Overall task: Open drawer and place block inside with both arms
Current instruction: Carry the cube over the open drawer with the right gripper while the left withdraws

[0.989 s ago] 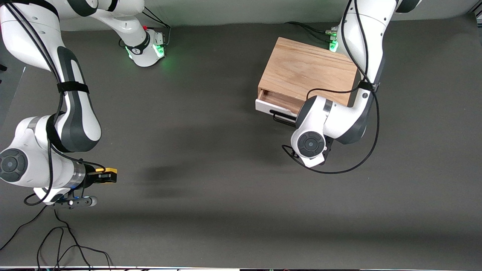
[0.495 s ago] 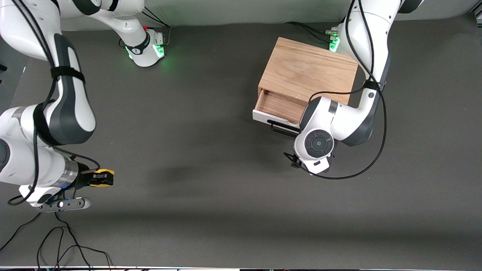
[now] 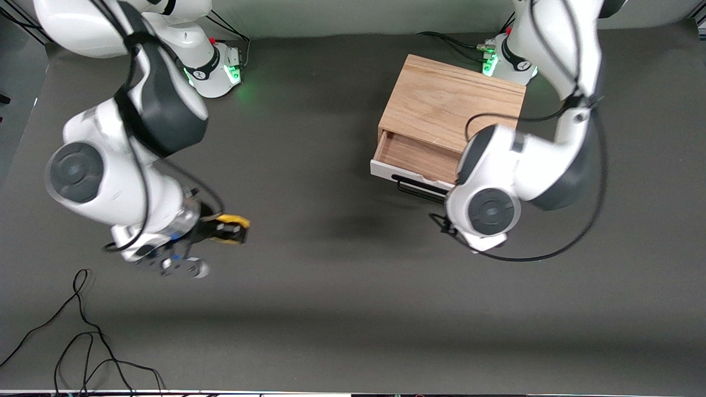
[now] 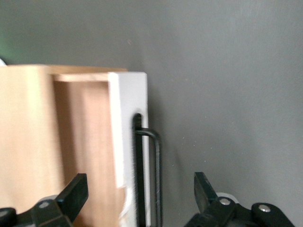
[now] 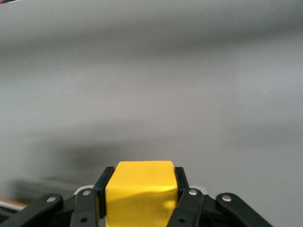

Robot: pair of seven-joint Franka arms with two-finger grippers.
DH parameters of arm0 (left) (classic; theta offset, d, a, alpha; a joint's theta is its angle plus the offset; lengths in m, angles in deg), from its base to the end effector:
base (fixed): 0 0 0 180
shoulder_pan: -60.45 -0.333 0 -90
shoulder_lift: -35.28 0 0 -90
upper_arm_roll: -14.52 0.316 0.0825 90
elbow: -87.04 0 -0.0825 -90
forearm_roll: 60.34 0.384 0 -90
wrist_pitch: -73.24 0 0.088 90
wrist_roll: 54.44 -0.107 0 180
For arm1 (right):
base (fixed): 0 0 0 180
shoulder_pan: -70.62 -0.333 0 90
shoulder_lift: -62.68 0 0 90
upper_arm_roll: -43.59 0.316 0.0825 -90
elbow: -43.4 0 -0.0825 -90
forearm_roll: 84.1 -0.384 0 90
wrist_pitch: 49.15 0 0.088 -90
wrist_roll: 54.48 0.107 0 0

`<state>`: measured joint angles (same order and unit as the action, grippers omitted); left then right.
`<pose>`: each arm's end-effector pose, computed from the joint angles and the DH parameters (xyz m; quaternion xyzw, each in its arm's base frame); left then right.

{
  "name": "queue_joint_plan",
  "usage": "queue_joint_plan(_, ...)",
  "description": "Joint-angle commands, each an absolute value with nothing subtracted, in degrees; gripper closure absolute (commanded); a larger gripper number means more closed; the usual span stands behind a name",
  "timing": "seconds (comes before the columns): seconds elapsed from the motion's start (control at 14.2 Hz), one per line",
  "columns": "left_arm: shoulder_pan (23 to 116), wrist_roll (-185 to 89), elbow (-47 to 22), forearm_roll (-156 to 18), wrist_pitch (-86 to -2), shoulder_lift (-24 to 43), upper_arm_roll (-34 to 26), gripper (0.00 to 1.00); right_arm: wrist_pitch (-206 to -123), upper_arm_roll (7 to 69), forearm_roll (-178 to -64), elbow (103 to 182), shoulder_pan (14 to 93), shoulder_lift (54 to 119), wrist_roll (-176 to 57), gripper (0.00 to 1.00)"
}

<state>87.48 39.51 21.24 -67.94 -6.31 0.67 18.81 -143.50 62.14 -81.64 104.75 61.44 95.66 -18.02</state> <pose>0.6194 -0.2912 0.4278 -0.8005 -0.5699 0.1322 0.1302 0.6630 0.2680 0.5133 -0.9927 0.1002 0.0229 0.0626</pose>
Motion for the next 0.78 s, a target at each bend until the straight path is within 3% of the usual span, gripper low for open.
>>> queue_joint_plan(0.0,83.2,38.6,28.2,-68.1,1.2,3.4,18.2,0.0,-143.2,67.7,-81.1,103.6,60.9,95.9,-8.2,1.0)
queue_joint_plan(0.28,78.0,14.9,28.4,-67.8,3.4,11.9,18.7,0.0,-148.1,68.0,-80.6,104.3,50.4,96.8,7.1,1.0)
queue_joint_plan(0.71,70.7,-28.9,28.0,-61.5,5.7,17.6,18.7,0.0,-153.8,67.8,-71.6,104.3,34.6,105.4,24.7,1.0)
